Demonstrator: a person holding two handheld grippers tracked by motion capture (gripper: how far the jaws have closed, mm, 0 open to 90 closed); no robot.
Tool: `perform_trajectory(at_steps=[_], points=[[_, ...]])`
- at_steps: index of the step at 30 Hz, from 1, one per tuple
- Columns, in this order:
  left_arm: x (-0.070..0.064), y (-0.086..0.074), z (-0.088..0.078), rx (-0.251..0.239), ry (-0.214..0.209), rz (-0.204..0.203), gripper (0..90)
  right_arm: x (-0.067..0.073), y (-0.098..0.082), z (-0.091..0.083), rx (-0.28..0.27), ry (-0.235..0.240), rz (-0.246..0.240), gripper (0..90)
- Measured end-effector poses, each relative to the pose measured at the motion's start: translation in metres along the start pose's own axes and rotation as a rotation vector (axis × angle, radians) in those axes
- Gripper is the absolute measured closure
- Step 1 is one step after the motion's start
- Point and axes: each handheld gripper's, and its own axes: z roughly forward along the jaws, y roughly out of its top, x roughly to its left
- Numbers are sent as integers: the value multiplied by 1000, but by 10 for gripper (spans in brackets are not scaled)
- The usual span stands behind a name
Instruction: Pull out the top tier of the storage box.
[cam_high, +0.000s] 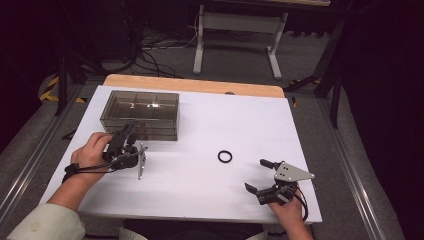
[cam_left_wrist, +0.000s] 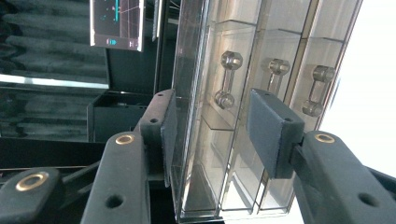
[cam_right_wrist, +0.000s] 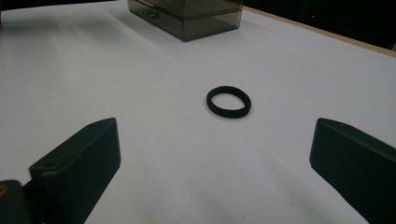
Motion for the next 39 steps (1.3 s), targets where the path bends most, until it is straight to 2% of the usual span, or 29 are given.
perform_trajectory(at_steps=[4, 7, 11, 16, 22, 30, 39], points=[[-3, 1, 3, 6, 5, 16, 566, 0, 0, 0, 0, 1, 1, 26], [-6, 2, 8, 29, 23, 47, 596, 0, 0, 0, 0, 2, 0, 26], [-8, 1, 15, 46, 21, 53, 627, 0, 0, 0, 0, 3, -1, 26], [-8, 0, 20, 43, 18, 46, 655, 0, 0, 0, 1, 4, -2, 26], [-10, 0, 24, 46, 27, 91, 720, 0, 0, 0, 2, 5, -2, 26], [-11, 0, 27, 49, 32, 109, 785, 0, 0, 1, 3, 6, -3, 26], [-10, 1, 27, 49, 36, 118, 796, 0, 0, 1, 3, 9, -2, 26]])
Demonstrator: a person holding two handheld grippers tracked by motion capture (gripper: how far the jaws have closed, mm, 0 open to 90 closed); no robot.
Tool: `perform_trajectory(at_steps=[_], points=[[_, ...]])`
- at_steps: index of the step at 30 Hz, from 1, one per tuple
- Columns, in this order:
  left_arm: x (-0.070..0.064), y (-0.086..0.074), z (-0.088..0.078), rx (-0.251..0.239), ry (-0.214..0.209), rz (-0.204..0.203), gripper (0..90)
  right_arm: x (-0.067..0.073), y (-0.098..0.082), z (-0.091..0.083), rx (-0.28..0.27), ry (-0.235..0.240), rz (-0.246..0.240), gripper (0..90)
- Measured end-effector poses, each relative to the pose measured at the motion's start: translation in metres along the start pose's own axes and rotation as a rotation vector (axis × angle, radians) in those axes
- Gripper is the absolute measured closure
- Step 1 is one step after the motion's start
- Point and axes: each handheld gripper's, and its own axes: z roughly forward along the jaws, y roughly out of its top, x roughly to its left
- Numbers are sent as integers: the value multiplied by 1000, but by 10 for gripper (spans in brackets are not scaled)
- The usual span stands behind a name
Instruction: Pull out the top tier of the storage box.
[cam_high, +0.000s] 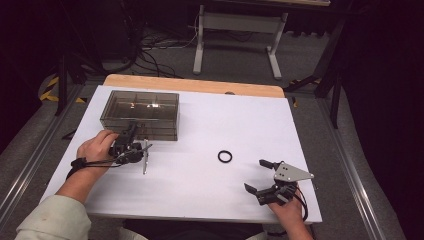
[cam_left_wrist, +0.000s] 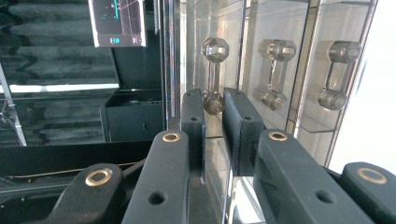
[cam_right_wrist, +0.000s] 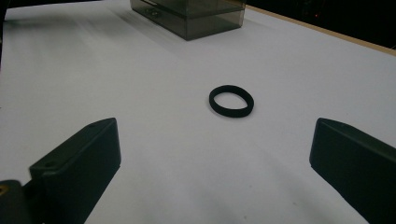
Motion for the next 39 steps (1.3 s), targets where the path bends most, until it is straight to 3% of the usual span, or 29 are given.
perform_trajectory(at_steps=[10, 23, 39], points=[[1, 0, -3, 2, -24, -18, 797, 0, 0, 0, 2, 0, -1, 26], [7, -1, -24, -3, -56, -22, 797, 0, 0, 0, 3, 0, -3, 26], [7, -5, -37, -16, -70, -30, 795, 0, 0, 1, 6, 1, 0, 26]])
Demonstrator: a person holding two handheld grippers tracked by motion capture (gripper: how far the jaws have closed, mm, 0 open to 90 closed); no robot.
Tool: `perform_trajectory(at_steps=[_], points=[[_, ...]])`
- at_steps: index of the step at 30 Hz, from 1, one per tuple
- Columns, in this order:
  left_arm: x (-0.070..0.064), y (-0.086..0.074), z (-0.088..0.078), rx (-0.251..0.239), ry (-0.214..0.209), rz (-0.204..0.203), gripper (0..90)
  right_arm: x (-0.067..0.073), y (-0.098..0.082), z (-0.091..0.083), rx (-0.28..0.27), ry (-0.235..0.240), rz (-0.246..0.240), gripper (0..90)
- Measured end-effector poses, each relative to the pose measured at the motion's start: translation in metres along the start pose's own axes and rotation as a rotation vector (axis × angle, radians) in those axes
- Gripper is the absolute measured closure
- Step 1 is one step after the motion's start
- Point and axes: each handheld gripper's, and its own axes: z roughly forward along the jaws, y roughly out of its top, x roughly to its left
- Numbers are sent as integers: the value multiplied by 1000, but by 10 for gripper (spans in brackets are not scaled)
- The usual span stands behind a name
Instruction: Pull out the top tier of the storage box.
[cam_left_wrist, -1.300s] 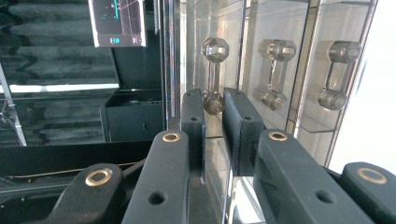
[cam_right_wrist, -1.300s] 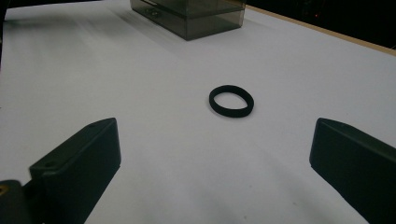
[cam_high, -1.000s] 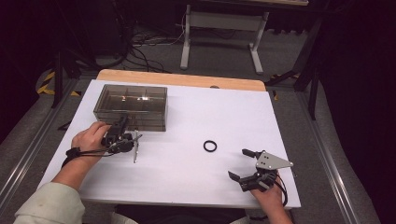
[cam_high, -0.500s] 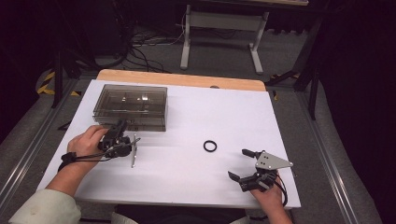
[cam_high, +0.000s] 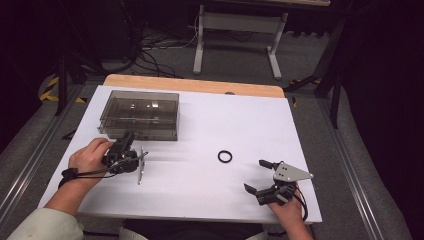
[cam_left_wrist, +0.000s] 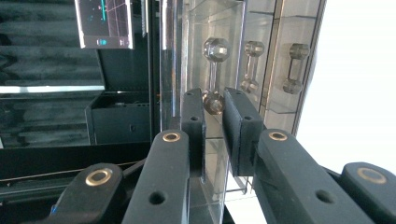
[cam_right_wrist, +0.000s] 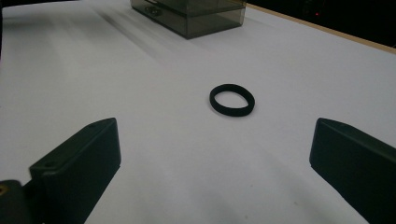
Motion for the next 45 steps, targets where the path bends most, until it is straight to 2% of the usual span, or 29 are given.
perform_trajectory(at_steps=[6, 10, 12, 13, 16, 22, 27, 32, 33, 34, 35, 36, 45], points=[[0, -1, 0, -3, -13, 3, 790, 0, 0, 0, 0, 0, -2, 26], [1, -3, -1, -35, -46, -22, 763, 0, 0, 0, 4, -2, -3, 26], [4, -4, -2, -53, -78, -50, 693, 0, 0, 0, 3, -1, -6, 26], [6, -5, -3, -62, -86, -54, 693, 0, 0, 0, 3, -1, -6, 26], [7, -6, -7, -87, -88, -74, 669, 0, 0, 0, 2, 0, -6, 26], [8, -6, -11, -107, -84, -80, 652, 0, 0, 0, 4, 0, -7, 26], [11, -7, -16, -132, -107, -110, 647, 0, 0, 0, 4, 1, -8, 26], [20, -9, -24, -180, -134, -188, 635, 0, 0, 0, 5, 2, -8, 26], [20, -9, -24, -180, -134, -188, 627, 0, 0, 0, 5, 2, -8, 26], [23, -11, -27, -194, -147, -228, 619, 1, 0, 0, 6, 1, -9, 26], [23, -11, -27, -194, -147, -228, 606, 1, 0, 0, 6, 1, -9, 26], [24, -12, -28, -202, -154, -247, 606, 1, 0, 0, 5, 1, -9, 26], [37, -24, -31, -278, -257, -448, 516, 1, 0, 0, 6, 2, -10, 26]])
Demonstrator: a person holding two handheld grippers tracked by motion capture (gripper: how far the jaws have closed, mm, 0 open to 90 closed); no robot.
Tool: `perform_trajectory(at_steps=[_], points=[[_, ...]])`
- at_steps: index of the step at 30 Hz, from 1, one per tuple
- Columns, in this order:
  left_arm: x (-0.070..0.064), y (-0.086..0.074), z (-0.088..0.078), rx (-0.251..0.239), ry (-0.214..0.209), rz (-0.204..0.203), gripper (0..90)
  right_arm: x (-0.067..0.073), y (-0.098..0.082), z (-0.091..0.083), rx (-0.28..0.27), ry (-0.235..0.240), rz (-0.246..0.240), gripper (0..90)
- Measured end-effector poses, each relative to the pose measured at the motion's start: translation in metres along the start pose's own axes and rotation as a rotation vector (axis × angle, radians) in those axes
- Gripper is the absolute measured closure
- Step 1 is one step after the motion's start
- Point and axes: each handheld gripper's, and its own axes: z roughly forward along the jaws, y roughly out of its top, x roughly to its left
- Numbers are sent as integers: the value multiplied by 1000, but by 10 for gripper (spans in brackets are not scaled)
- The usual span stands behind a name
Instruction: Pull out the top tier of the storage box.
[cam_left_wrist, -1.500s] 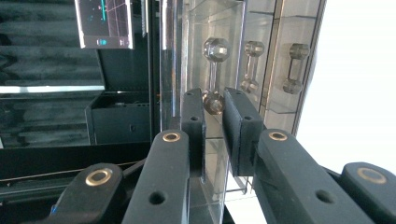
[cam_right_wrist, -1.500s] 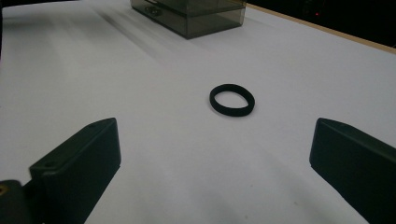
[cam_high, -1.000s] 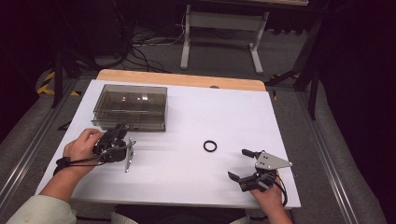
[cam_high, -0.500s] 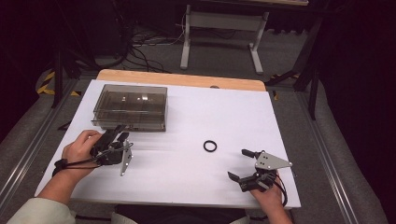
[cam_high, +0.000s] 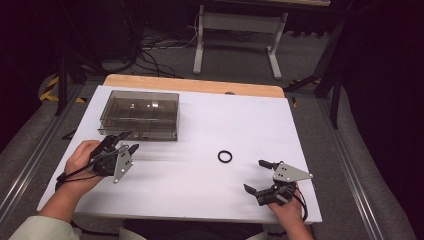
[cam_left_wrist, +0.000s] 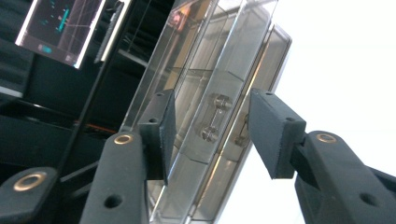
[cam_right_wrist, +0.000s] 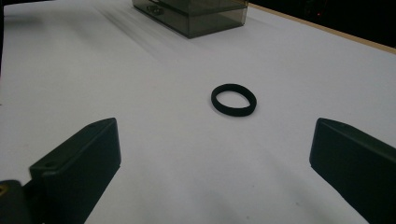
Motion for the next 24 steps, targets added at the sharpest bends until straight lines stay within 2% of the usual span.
perform_trajectory(at_steps=[1, 4, 11, 13, 17, 24], points=[[2, 0, 0, -5, -8, -9, 508, 0, 0, 0, -1, 0, 0, 26], [6, -2, -3, -35, -41, -82, 484, 0, 0, 0, 0, 1, 1, 26], [16, -5, -8, -102, -103, -213, 434, 0, 0, 0, 1, 3, 1, 26], [19, -6, -9, -112, -123, -249, 411, 0, 0, 0, 1, 3, 2, 26], [25, -9, -10, -146, -176, -347, 346, 0, 0, 0, 0, 2, 1, 26], [35, -14, -12, -195, -230, -482, 263, 0, 0, 0, 0, 2, 2, 26]])
